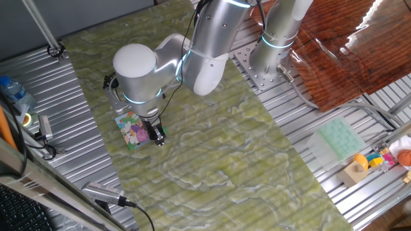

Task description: Assemble one piece of a puzzle

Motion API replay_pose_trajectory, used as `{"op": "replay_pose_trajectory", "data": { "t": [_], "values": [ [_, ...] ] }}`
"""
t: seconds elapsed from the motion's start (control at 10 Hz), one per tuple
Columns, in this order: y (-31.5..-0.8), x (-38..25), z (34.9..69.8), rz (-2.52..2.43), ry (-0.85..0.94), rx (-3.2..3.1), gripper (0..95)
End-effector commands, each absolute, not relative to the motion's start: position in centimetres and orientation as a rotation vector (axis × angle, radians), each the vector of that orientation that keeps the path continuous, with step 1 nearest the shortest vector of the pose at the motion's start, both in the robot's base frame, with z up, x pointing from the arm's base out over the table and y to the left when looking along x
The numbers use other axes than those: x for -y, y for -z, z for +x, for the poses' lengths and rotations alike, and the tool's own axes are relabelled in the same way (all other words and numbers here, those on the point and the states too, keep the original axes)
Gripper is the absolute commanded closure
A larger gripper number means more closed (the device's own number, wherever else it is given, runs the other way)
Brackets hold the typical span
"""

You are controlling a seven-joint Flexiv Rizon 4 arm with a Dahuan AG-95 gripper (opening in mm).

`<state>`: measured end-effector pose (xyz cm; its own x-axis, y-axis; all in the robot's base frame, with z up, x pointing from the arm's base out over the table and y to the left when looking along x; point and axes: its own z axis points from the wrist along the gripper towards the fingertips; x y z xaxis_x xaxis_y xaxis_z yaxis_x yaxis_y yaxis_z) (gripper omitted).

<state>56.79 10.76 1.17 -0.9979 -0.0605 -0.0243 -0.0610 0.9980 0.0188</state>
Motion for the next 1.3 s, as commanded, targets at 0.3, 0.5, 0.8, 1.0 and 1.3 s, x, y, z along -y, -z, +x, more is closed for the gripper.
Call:
{"op": "replay_pose_trajectory", "data": {
  "t": [0.3,0.5,0.8,1.0,1.3],
  "values": [
    [-1.00,-10.43,56.85,-0.102,-0.018,-3.112,57.0],
    [-1.08,-10.34,57.06,-0.103,-0.025,-3.111,57.0],
    [-1.06,-10.40,57.25,-0.096,-0.035,-3.107,57.0],
    [-1.38,-10.45,57.25,-0.102,-0.031,-3.113,57.0],
    [-1.78,-10.48,57.26,-0.115,-0.033,-3.121,57.0]
  ]
}}
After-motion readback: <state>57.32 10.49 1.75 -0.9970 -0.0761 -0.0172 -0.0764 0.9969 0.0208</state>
